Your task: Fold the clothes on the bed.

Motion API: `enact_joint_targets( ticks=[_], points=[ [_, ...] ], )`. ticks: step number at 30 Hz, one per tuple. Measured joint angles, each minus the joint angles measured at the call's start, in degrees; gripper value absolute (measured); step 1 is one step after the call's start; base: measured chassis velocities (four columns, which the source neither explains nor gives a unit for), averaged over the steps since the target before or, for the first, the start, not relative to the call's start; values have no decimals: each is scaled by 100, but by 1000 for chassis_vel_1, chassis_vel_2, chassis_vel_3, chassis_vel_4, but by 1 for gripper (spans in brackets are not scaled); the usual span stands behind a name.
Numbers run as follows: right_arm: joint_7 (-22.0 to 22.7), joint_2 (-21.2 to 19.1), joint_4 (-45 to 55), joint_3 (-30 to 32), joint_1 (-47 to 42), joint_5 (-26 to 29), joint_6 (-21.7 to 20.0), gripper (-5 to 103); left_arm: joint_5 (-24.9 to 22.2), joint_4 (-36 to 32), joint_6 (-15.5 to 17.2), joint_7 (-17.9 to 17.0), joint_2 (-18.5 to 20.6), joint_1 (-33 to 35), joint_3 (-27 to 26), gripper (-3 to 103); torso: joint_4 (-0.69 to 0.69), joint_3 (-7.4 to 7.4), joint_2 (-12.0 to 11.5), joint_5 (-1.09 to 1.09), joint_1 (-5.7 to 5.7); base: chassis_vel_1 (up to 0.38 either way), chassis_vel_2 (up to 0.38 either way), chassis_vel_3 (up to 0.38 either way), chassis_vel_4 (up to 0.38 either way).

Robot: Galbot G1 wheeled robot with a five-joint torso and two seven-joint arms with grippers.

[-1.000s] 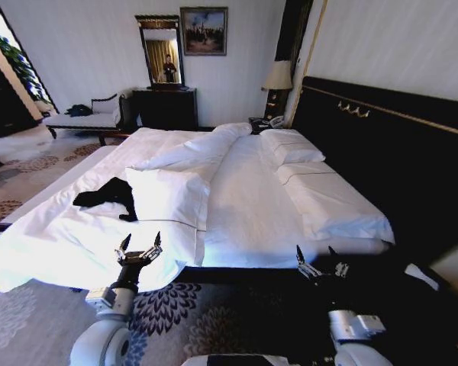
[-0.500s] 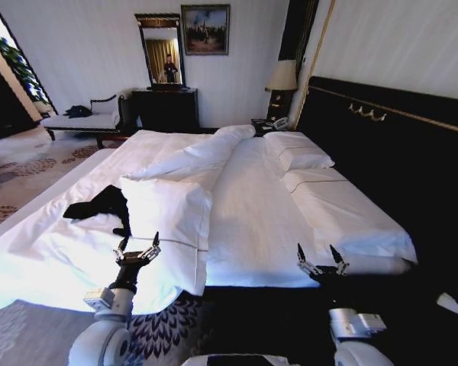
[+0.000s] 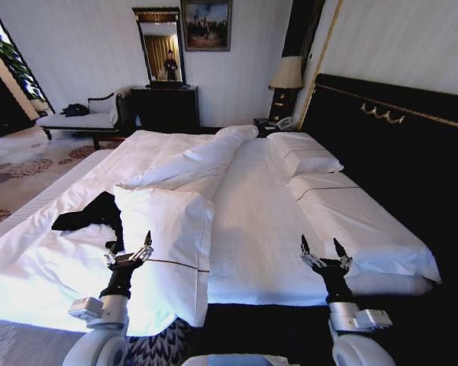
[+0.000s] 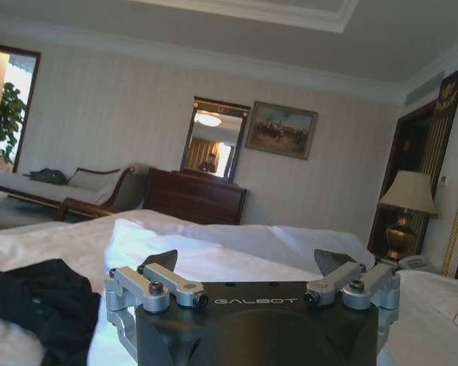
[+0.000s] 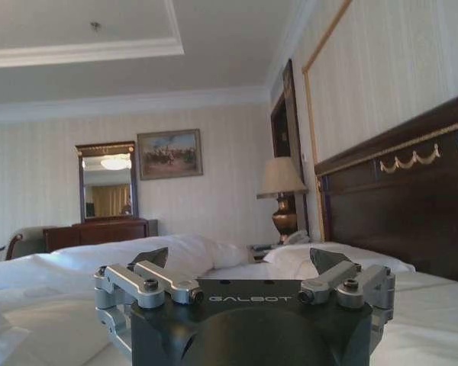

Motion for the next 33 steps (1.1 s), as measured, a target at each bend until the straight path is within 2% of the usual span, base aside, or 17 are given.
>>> enact_joint_targets(
  ticks=[6, 10, 18, 21, 29, 33],
  points=[
    [-77, -5, -19, -59, -26, -195, 119, 100, 0, -89, -70, 37, -58, 224, -110, 100, 1, 1, -1, -1, 3, 0, 0, 0, 0],
    [-76, -5, -185, -123, 47, -577, 254, 100, 211, -170, -196, 55, -239, 302, -49, 100, 1, 2, -2, 0, 8, 0, 0, 0, 0],
    [-133, 75, -200, -180, -58, -700, 322, 100, 242, -279, -231, 63, -372, 189, 145, 100, 0, 2, -2, -1, 7, 0, 0, 0, 0],
    [-199, 123, -192, -124, -89, -697, 349, 100, 159, -361, -225, 63, -230, 218, 169, 100, 1, 2, -2, -1, 7, 0, 0, 0, 0],
    [-525, 432, -388, -46, -73, -803, 399, 100, -57, -526, -208, -8, 561, 186, 55, 100, 0, 2, -2, -2, 7, 0, 0, 0, 0],
    [-531, 478, -460, -61, -12, -793, 413, 100, -40, -578, -147, -37, 504, 178, 111, 100, 1, 2, -2, -1, 7, 0, 0, 0, 0]
  ],
)
